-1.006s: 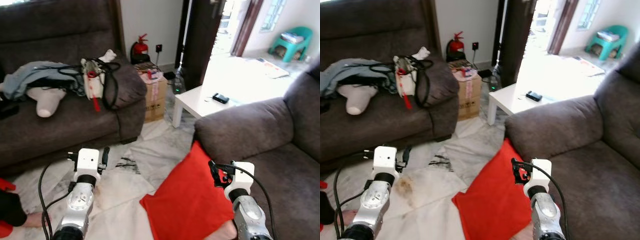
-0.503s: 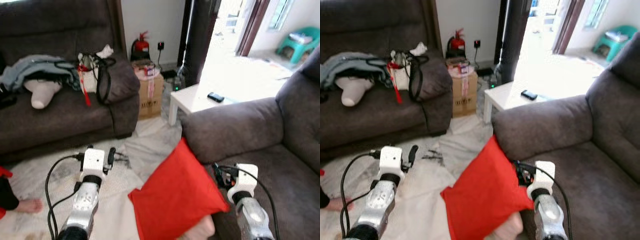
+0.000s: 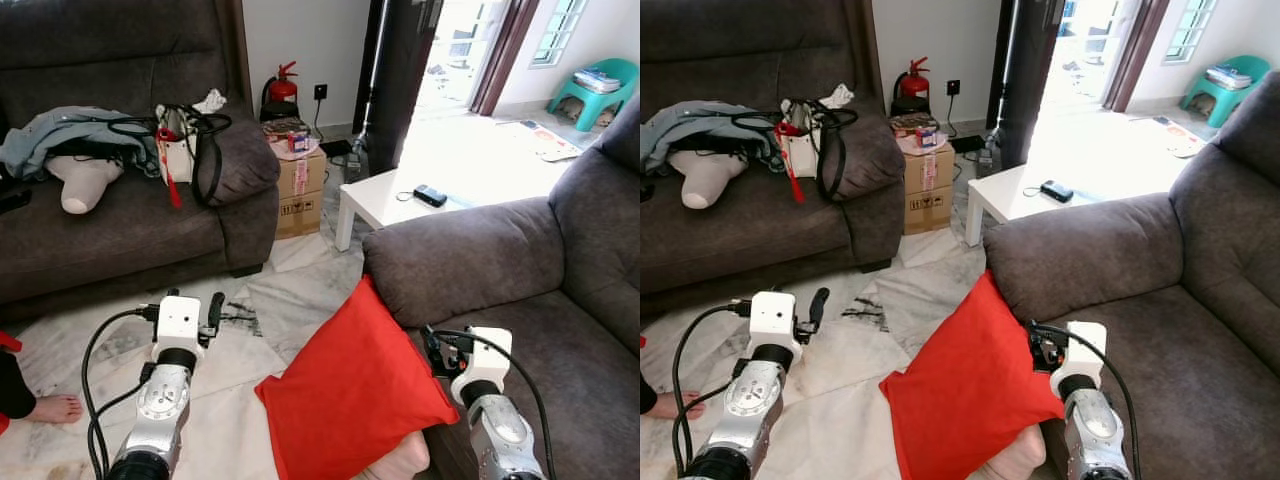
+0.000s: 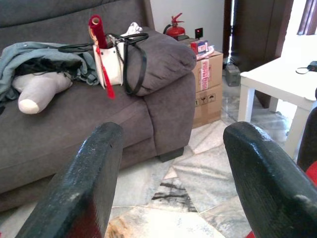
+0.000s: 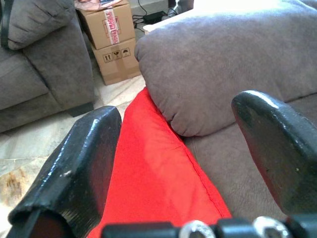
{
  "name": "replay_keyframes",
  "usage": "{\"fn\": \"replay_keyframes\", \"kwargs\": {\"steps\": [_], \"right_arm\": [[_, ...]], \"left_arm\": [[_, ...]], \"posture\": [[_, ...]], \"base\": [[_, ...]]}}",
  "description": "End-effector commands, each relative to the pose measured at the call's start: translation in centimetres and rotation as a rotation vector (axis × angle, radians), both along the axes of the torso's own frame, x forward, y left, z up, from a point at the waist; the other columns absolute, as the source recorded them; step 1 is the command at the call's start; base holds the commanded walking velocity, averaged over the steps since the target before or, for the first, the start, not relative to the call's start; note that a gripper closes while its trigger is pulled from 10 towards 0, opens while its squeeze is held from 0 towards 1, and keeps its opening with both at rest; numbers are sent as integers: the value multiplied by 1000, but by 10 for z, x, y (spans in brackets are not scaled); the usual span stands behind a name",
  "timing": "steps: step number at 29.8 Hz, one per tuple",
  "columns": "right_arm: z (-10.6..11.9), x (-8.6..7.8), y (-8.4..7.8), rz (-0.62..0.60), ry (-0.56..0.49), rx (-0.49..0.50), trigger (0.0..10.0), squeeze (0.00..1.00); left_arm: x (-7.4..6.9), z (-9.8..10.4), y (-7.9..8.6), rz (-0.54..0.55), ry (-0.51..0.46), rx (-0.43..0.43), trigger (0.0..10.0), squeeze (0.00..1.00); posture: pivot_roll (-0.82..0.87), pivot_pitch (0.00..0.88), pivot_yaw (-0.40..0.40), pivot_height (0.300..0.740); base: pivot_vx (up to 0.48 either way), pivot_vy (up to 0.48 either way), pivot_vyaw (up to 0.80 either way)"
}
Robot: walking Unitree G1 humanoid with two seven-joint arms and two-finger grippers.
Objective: Move the pillow to the sofa from floor
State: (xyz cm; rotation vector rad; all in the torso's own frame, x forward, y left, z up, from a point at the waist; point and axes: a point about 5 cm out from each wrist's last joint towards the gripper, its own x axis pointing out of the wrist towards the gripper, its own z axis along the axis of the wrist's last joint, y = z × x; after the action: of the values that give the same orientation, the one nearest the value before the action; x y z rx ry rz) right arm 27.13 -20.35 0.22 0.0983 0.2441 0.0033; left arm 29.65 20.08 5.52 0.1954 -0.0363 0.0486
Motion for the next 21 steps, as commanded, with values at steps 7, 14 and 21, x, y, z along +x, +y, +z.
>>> {"fn": "replay_keyframes", "kwargs": {"steps": [7,14,21], "right_arm": [[0,2,-1,-17,19,17,10000,0],[1,4,-1,-15,10,10,10000,0],[1,3,-1,-16,14,13,10000,0]], "left_arm": [[1,0,0,-6,11,-6,10000,0],[1,1,0,-10,10,-8,10000,0],[1,1,0,-13,7,-7,10000,0]], "posture": [[77,0,-51,740],[78,0,-50,740],[80,0,-49,740]], "base": [[174,0,-642],[317,0,-296],[324,0,0]]}}
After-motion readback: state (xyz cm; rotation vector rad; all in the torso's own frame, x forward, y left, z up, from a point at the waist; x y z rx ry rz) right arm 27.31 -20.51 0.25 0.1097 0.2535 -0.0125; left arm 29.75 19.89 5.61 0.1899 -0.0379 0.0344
